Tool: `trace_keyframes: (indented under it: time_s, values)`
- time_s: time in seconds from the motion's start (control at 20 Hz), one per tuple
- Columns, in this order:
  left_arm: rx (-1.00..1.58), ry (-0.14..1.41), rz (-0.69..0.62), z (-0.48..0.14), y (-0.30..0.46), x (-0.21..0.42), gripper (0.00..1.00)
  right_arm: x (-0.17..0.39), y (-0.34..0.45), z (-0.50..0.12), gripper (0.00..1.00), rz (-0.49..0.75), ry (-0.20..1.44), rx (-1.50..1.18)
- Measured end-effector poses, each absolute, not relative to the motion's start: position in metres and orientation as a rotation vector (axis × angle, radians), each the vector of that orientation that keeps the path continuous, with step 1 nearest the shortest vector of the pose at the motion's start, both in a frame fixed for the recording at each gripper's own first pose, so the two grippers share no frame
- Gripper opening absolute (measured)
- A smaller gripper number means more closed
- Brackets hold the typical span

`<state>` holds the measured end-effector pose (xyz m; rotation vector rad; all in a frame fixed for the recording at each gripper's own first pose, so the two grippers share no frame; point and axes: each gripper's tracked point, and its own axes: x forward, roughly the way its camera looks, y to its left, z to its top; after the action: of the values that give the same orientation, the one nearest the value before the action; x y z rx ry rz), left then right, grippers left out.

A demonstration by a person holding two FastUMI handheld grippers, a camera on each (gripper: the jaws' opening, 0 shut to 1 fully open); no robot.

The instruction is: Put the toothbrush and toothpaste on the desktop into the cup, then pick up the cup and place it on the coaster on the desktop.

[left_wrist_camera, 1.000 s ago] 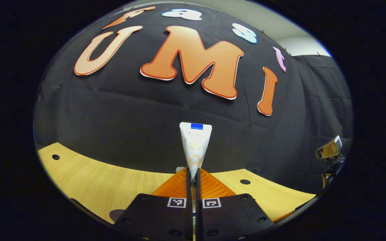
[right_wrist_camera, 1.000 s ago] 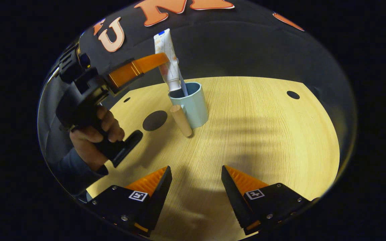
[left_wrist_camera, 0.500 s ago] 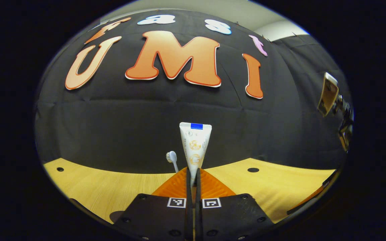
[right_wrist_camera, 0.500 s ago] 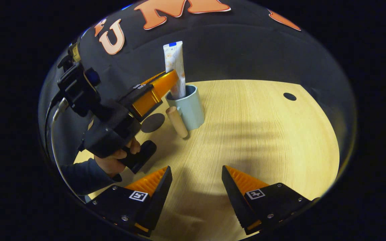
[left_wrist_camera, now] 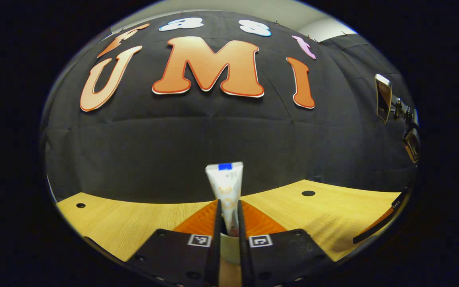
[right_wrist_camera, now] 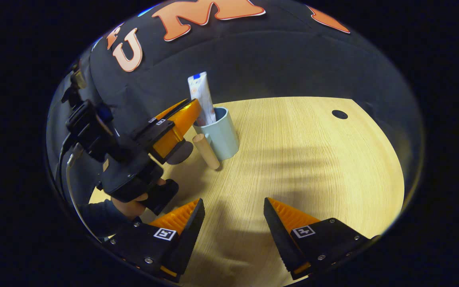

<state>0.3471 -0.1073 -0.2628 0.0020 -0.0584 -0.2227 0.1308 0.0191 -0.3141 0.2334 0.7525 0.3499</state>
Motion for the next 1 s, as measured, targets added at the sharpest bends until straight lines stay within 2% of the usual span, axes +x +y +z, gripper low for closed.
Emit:
trace_keyframes:
  time_s: [0.2, 0.7, 1.0]
  values:
    - [0.013, 0.041, -0.224, -0.282, -0.092, 0.330, 0.99, 0.131, 0.014, -0.308, 0.90, 0.335, 0.734, 0.233]
    - [0.010, 0.093, -0.148, -0.231, -0.026, 0.269, 0.99, 0.151, 0.029, -0.280, 0.90, 0.317, 0.700, 0.195]
    - [0.014, 0.223, -0.086, -0.220, 0.018, 0.225, 0.99, 0.175, 0.058, -0.256, 0.90, 0.316, 0.669, 0.177]
